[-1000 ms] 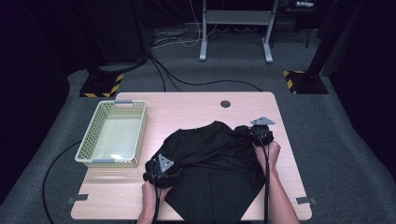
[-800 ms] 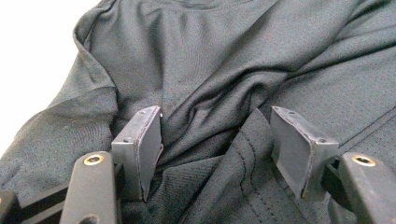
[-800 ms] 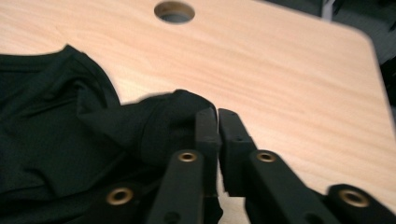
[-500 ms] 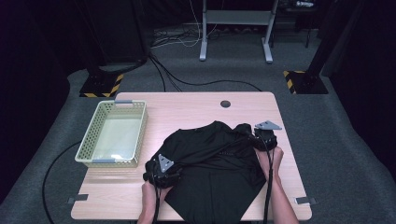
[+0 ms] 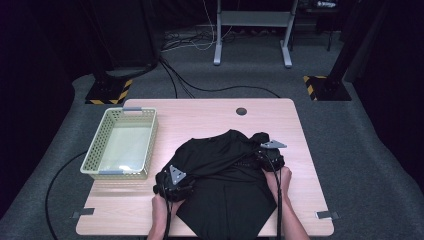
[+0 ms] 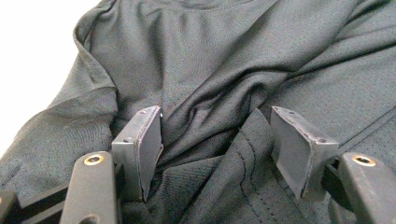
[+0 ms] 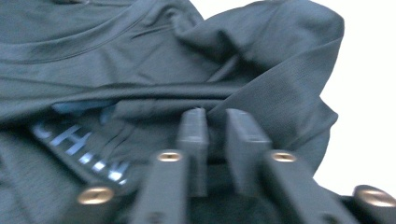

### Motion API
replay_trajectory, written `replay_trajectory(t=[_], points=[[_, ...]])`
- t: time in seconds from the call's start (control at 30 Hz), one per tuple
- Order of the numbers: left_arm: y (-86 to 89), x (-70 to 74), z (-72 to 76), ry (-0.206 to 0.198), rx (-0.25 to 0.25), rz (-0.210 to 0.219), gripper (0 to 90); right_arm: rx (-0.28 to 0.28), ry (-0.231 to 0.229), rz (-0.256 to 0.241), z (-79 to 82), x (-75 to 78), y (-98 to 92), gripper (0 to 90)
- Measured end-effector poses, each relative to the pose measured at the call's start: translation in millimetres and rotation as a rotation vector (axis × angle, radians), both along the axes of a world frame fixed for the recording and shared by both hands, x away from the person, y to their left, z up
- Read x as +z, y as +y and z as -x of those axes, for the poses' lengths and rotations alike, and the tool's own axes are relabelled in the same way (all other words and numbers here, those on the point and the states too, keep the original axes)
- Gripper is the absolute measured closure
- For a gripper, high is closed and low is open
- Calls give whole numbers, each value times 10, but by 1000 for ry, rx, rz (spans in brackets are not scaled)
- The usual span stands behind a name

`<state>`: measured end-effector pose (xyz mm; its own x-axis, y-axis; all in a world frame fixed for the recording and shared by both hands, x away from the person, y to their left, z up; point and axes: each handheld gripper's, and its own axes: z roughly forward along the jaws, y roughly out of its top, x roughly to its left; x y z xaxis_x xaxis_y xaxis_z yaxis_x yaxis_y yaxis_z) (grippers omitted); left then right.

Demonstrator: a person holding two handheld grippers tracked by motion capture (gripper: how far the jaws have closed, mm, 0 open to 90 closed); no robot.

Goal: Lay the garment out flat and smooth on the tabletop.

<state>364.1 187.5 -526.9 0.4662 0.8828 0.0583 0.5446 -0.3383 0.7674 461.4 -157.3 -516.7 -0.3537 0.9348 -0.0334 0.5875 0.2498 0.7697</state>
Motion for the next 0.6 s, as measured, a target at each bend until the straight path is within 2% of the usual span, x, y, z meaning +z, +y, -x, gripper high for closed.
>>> replay_trajectory(t=[0.07,0.17,0.23,0.27,0.3,0.37,0.47,0.53,0.6], points=[[0,0,0,0,0,0,354,-16,-14,9,-1,13,-39,900],[0,0,0,0,0,0,354,-48,-40,25,12,67,-173,900],[-1,0,1,-1,0,0,355,-52,-26,6,2,83,-220,900],[-1,0,0,-1,0,-1,355,-56,-20,-36,1,109,-294,875],[-1,0,0,-1,0,-1,355,-56,-20,-36,1,109,-294,875],[-1,0,0,-1,0,0,355,-26,3,-66,17,115,-285,740],[-1,0,0,-1,0,-1,354,31,42,-85,35,77,-156,585],[0,0,0,-1,0,-1,355,67,72,-82,29,40,-41,523],[-1,0,0,-1,0,-1,355,72,85,-44,5,3,60,515]])
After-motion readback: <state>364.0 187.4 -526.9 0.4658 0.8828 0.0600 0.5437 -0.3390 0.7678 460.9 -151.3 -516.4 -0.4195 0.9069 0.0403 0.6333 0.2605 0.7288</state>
